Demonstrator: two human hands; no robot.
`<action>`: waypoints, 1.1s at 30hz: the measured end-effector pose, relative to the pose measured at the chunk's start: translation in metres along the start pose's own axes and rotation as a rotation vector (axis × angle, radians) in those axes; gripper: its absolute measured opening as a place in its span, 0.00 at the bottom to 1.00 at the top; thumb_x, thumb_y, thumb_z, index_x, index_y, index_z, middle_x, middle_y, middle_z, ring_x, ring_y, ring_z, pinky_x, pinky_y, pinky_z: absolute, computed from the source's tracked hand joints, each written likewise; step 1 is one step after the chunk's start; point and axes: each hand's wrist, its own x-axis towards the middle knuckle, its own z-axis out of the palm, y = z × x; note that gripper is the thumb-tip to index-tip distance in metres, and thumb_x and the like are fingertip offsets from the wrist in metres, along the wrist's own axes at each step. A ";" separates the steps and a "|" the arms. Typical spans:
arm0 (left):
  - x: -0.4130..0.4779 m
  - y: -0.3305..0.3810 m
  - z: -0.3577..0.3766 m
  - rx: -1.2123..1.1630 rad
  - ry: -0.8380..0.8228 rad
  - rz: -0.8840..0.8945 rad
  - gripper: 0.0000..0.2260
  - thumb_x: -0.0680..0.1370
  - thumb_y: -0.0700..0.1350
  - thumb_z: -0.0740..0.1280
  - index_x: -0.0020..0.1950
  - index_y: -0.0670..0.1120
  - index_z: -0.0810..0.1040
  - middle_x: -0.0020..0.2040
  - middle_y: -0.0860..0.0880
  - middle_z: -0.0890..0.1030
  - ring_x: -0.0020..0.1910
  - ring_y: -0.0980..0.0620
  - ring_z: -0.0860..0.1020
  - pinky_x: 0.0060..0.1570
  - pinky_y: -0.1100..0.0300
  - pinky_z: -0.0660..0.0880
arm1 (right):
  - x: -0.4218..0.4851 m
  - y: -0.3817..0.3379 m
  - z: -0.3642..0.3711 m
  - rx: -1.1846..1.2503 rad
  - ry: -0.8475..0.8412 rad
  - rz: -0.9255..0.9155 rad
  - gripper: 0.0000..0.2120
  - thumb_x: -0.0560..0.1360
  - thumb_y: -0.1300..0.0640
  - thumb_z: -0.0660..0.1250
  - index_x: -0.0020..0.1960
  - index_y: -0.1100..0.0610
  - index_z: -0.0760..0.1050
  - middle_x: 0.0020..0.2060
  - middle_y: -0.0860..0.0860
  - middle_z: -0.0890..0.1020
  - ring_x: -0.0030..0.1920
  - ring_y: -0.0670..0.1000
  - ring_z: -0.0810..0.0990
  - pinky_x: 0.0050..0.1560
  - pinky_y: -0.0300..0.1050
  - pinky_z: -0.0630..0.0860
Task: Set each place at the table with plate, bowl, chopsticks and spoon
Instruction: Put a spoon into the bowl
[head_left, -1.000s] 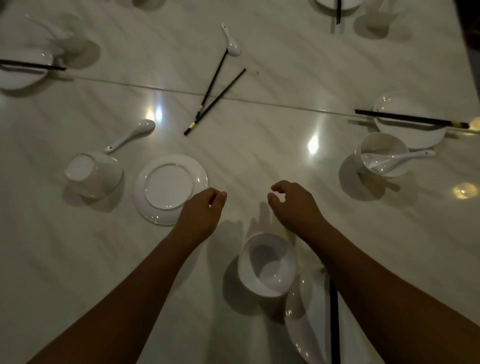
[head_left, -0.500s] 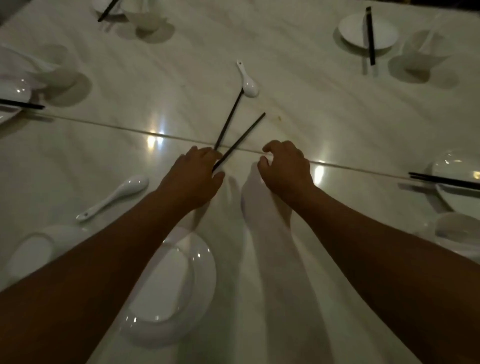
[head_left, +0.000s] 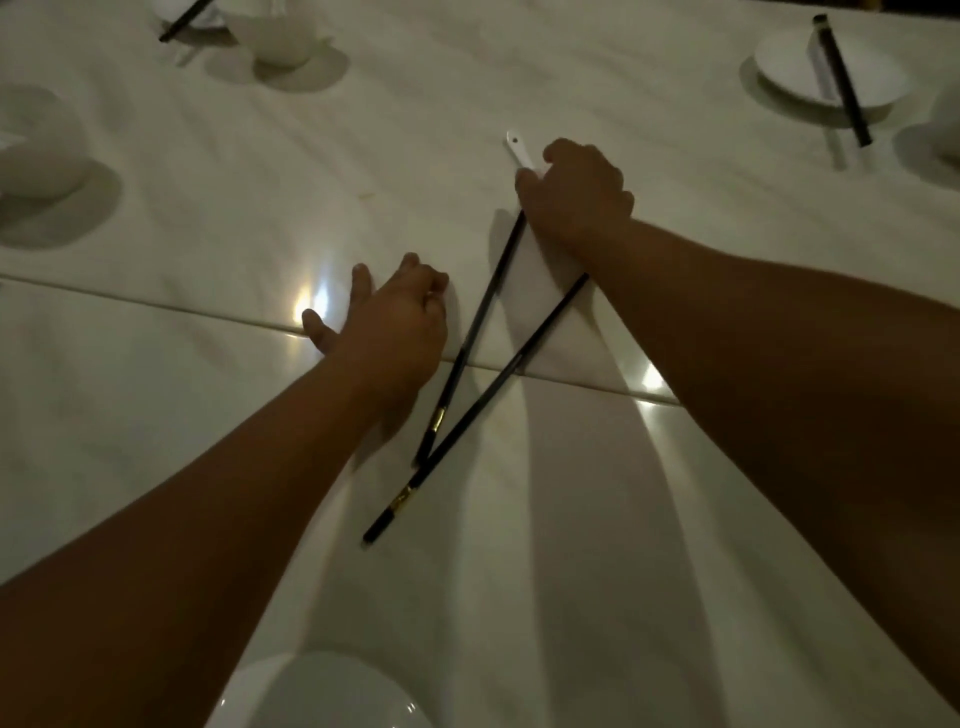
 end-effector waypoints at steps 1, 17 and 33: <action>0.001 0.000 -0.001 0.006 -0.001 0.002 0.17 0.83 0.49 0.48 0.72 0.55 0.61 0.77 0.47 0.54 0.77 0.43 0.51 0.71 0.38 0.39 | 0.010 -0.003 0.003 -0.005 -0.013 0.034 0.20 0.76 0.44 0.58 0.61 0.55 0.72 0.60 0.55 0.75 0.61 0.59 0.73 0.55 0.50 0.66; 0.001 -0.012 -0.014 -0.012 -0.102 0.072 0.14 0.83 0.49 0.51 0.67 0.53 0.65 0.75 0.46 0.61 0.76 0.42 0.53 0.70 0.32 0.45 | -0.013 0.004 -0.052 0.189 0.065 0.117 0.12 0.72 0.55 0.66 0.54 0.58 0.74 0.49 0.54 0.79 0.48 0.54 0.79 0.47 0.47 0.76; -0.217 0.023 -0.003 -0.084 0.024 0.401 0.13 0.78 0.47 0.59 0.58 0.46 0.78 0.60 0.44 0.76 0.62 0.45 0.73 0.66 0.54 0.65 | -0.320 0.051 -0.142 0.485 0.116 -0.067 0.05 0.76 0.56 0.67 0.51 0.53 0.79 0.39 0.49 0.80 0.39 0.48 0.78 0.40 0.38 0.72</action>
